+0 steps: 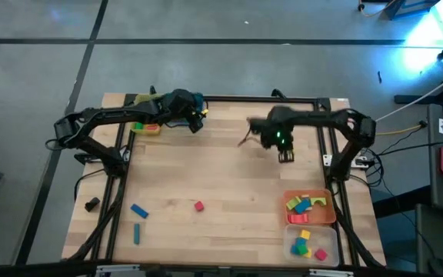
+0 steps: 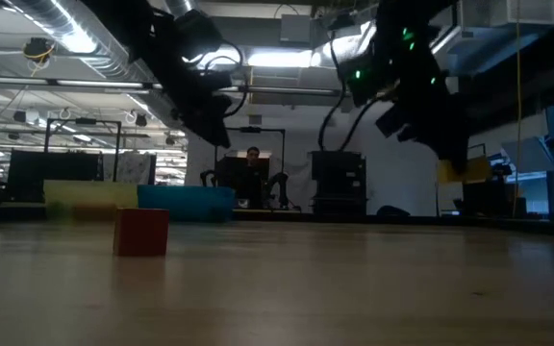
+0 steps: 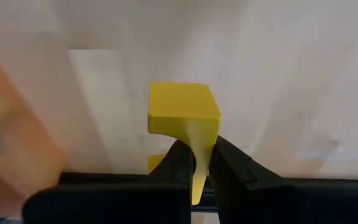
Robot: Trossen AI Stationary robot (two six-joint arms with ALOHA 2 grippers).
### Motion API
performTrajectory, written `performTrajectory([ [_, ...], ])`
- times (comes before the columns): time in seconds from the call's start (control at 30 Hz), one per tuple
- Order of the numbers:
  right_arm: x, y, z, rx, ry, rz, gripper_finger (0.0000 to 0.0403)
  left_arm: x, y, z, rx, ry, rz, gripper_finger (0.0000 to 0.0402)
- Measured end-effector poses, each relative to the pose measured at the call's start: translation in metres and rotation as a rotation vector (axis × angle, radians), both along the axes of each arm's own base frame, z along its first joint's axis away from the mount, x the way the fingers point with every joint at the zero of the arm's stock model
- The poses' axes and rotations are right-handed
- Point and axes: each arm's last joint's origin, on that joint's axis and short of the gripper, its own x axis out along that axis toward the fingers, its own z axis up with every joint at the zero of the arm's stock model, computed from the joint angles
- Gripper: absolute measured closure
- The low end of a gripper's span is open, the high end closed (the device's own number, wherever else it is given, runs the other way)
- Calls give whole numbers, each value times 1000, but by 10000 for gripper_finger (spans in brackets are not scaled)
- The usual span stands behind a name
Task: Sort blocks by size
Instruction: Put the yellow arch block into the orange bin
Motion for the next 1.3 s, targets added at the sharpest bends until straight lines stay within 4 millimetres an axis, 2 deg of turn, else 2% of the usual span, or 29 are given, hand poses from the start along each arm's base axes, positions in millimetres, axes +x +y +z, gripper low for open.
performTrajectory([
  [0.17, 8, 62, 8, -102, 54, 82, 369, 5, -10, 0, 1, 1, -38, 205],
  [0.4, 0, 137, 16, -193, 83, 41, 368, 15, -30, 0, -1, -2, -112, 205],
  [0.5, -7, 166, 16, -197, 74, 17, 362, 21, -46, 0, -34, -17, -203, 205],
  [0.67, -24, 208, 15, -226, 60, 7, 366, 33, -83, -1, -130, -52, -412, 205],
  [0.97, -43, 254, 13, -237, -48, 8, 352, 40, -155, -1, -248, -89, -592, 205],
  [1.17, -48, 270, 11, -238, -141, 64, 349, 35, -199, -1, -274, -78, -722, 205],
  [1.3, -48, 271, 11, -274, -181, 18, 348, 30, -222, -1, -329, -88, -746, 205],
])
